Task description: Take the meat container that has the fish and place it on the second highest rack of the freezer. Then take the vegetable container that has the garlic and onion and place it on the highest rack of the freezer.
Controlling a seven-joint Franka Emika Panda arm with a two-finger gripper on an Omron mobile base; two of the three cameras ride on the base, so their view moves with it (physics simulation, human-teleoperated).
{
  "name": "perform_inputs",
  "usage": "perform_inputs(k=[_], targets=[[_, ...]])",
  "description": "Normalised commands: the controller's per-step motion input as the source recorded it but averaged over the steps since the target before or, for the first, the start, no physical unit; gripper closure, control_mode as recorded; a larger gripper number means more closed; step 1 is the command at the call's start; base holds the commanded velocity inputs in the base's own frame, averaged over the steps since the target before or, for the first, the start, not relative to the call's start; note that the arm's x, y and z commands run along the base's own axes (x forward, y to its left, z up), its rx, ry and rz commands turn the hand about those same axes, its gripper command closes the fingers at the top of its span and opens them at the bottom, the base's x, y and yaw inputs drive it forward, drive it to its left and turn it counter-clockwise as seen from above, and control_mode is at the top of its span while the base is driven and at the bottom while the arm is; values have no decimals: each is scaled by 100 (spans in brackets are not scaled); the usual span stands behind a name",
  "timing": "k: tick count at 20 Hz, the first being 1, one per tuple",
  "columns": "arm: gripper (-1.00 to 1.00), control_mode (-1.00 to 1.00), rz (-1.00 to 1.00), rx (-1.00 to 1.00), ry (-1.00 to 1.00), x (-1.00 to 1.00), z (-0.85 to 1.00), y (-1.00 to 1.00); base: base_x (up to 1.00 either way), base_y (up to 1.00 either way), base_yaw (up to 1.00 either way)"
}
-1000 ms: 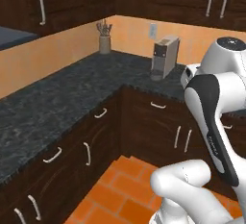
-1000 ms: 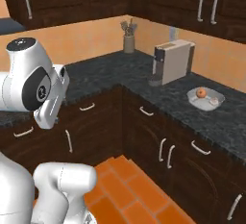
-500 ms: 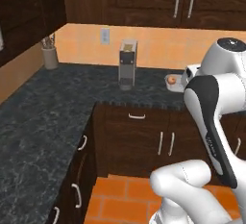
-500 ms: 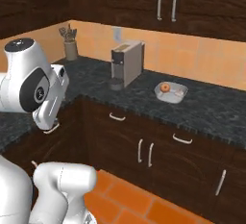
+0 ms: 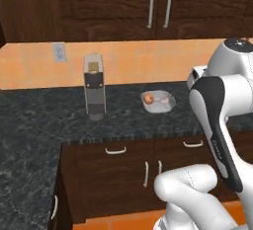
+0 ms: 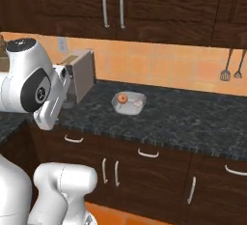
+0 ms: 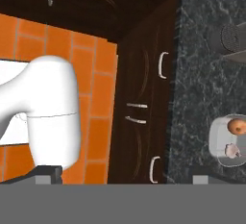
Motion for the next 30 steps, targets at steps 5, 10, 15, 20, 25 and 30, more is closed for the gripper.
perform_inputs(k=[5,10,15,20,25,30], targets=[[-100,100,0,0,0,0,0,0,77,25,-30],[-100,100,0,0,0,0,0,0,48,20,-2],[-100,100,0,0,0,0,0,0,19,44,-8],[-100,100,0,0,0,0,0,0,0,23,-9],[-100,100,0,0,0,0,0,0,1,2,-1],[-100,-100,0,3,13,10,0,-88,0,0,0]])
